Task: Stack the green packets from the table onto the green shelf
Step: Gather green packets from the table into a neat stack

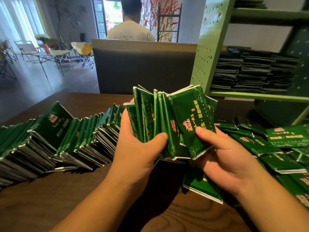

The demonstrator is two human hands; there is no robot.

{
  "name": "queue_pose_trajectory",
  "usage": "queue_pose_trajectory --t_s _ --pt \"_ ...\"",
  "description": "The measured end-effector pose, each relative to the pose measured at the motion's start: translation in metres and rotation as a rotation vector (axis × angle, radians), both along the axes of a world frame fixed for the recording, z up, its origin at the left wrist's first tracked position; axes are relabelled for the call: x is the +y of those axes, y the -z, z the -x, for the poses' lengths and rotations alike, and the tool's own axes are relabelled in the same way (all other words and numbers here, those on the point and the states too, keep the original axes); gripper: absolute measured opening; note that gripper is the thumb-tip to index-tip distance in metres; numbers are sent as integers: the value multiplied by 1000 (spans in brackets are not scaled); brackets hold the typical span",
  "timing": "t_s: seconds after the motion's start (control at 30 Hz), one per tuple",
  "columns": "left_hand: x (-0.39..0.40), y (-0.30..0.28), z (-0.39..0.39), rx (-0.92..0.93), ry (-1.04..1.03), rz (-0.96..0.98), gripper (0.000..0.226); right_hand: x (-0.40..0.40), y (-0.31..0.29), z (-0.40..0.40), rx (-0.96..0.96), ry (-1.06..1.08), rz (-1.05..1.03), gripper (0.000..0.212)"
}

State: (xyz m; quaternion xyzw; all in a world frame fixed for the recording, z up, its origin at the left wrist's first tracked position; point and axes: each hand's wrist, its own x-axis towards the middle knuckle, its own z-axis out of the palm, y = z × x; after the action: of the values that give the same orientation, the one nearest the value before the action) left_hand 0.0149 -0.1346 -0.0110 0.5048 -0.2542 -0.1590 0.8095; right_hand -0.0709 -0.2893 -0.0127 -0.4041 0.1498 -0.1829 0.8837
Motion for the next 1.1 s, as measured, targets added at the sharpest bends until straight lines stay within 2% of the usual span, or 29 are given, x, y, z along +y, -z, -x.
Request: queue_pose_trajectory --t_s 0.03,0.13,0.37,0.4,0.5,0.57,0.83,0.97,1.1 --pt "-1 1 0 -38 -18 -10 54 1 0 1 1 -26 20 67" --pt "-2 4 0 -49 -37 14 52 4 2 0 18 -71 19 63" --pt "-1 3 -4 -259 -289 -40 61 7 0 1 115 -155 -20 43" --pt "0 3 -4 -253 -304 -28 60 7 0 1 108 -167 -46 47" --pt "2 2 -7 -193 -283 7 50 3 3 0 104 -188 -114 75" --pt "2 2 -7 -184 -271 5 48 0 4 1 93 -184 -117 82" --pt "1 -4 3 -422 -404 -131 83 -1 -3 4 -70 -127 -18 73" --pt "-1 -1 5 -470 -387 -127 88 -3 -4 7 -109 -162 -15 71" --pt "-2 1 7 -487 -399 -141 90 -5 -1 4 -61 -144 -22 80"
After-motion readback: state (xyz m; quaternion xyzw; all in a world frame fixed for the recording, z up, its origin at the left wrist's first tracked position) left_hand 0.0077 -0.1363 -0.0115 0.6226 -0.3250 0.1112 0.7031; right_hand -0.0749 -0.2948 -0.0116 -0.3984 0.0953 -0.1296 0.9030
